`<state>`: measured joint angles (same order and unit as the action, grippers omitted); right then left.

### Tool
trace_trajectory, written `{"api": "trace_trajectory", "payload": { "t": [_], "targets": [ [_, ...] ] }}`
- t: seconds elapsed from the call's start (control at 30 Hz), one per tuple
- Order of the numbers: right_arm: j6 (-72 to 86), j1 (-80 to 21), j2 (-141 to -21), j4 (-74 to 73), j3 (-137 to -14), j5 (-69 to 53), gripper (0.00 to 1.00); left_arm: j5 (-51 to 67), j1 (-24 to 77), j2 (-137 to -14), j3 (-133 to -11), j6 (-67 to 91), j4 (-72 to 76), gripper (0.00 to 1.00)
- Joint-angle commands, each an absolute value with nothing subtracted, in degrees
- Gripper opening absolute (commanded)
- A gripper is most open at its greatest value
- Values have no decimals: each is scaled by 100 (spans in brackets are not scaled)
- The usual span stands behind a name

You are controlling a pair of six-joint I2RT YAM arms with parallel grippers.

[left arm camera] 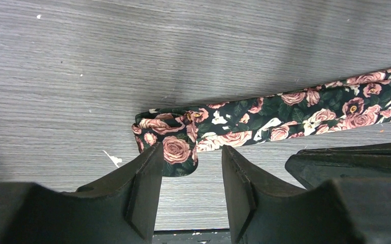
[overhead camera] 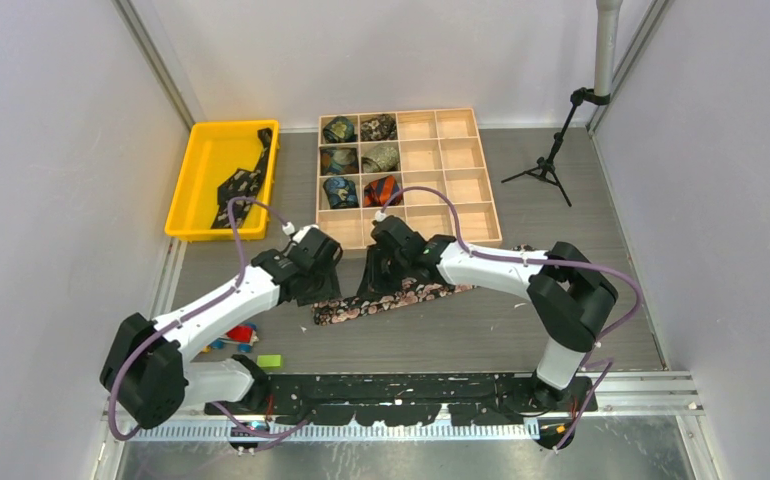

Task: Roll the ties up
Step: Roll the tie at the center of the board.

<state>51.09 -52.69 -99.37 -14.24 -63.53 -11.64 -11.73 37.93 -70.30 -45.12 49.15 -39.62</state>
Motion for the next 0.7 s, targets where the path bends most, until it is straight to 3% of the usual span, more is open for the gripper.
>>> {"api": "trace_trajectory", "payload": {
  "t": [0.0,0.67],
  "targets": [
    [5027,-5328,-9746,-1453,-6693,-1187,17,-1505,3821,-6615,-4535,4826,-4112,47],
    [4995,-5924,-11251,-1936,-8637,-1401,20,-2278,3365,-4177,-3830,4756,-4979,53]
  ]
}}
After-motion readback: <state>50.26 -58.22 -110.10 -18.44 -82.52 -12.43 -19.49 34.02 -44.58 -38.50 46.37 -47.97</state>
